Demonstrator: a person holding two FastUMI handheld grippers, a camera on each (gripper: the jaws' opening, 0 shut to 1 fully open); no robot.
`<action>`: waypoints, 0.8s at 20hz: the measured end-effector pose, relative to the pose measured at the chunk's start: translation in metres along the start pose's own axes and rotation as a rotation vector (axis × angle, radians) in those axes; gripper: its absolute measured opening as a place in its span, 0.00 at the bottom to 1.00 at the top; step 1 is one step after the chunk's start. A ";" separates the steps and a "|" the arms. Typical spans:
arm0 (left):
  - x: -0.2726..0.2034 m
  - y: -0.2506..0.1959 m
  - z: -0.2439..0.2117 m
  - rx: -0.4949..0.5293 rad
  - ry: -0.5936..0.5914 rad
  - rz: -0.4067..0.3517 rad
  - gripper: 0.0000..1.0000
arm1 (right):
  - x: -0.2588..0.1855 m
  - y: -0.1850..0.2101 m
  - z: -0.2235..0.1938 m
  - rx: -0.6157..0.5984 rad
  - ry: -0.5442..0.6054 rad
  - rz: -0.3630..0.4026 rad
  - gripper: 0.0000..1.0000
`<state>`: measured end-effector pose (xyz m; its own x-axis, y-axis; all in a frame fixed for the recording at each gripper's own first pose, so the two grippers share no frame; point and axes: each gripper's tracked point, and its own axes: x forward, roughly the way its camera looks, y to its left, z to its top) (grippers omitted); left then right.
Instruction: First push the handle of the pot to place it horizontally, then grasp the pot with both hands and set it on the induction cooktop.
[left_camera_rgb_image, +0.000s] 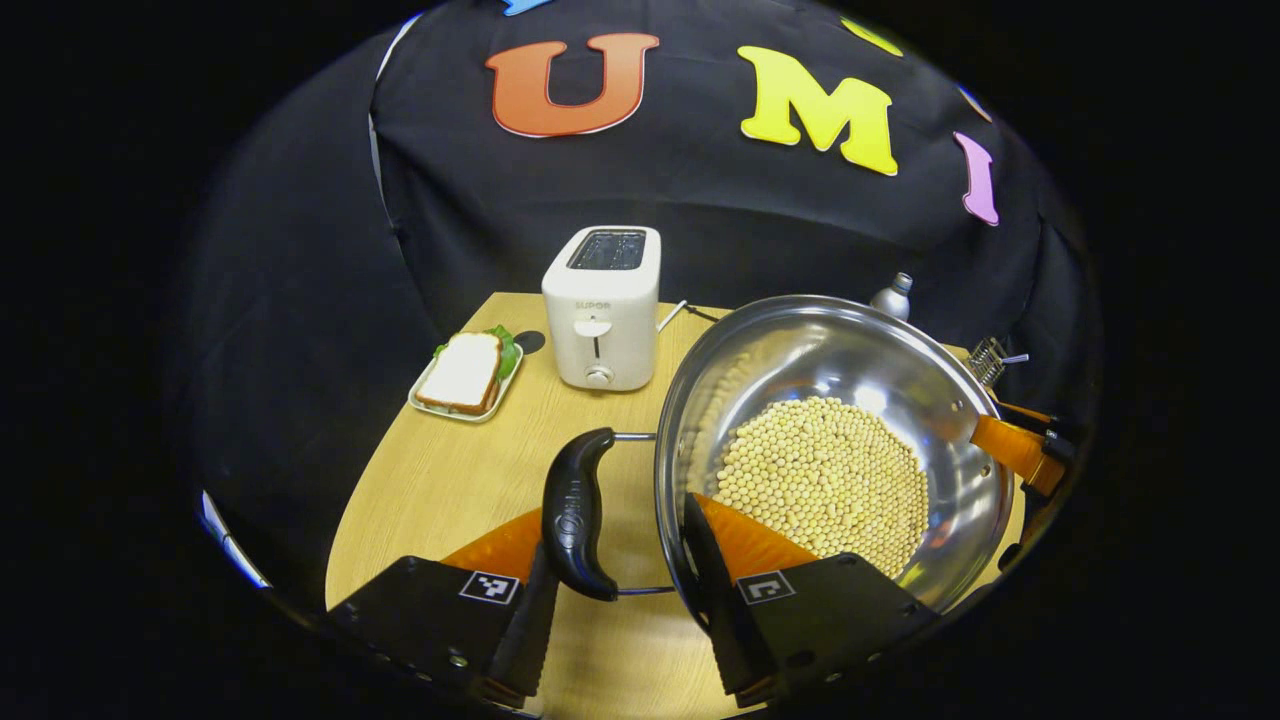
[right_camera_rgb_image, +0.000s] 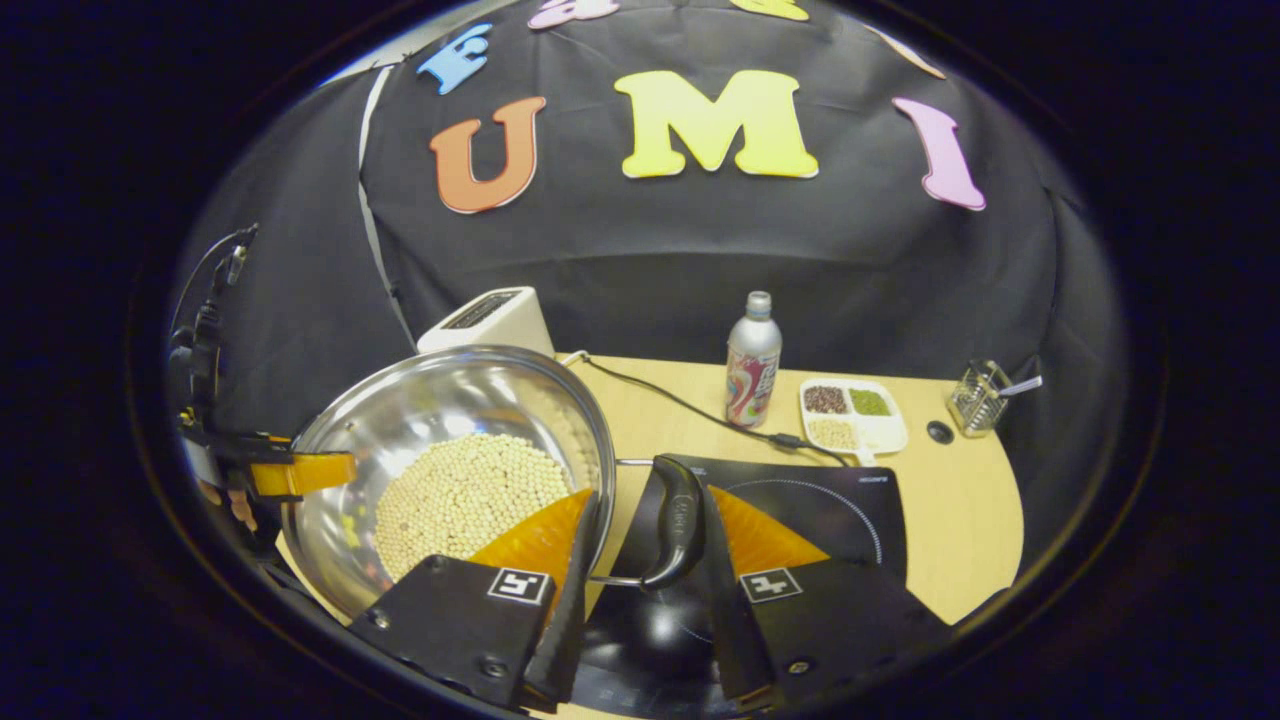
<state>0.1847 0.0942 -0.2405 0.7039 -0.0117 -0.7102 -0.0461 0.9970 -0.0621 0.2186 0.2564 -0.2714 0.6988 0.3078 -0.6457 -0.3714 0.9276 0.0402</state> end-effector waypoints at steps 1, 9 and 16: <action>-0.006 -0.009 0.005 0.002 -0.003 -0.006 0.64 | -0.007 -0.007 0.005 -0.001 -0.005 -0.007 0.53; -0.012 -0.085 0.030 0.048 -0.026 -0.058 0.64 | -0.040 -0.081 0.024 -0.008 -0.003 -0.070 0.55; 0.000 -0.156 0.035 0.084 -0.020 -0.127 0.64 | -0.056 -0.156 0.019 0.047 0.004 -0.128 0.53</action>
<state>0.2163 -0.0588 -0.2063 0.7140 -0.1378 -0.6865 0.1032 0.9904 -0.0915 0.2489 0.0984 -0.2270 0.7359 0.1856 -0.6512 -0.2503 0.9681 -0.0070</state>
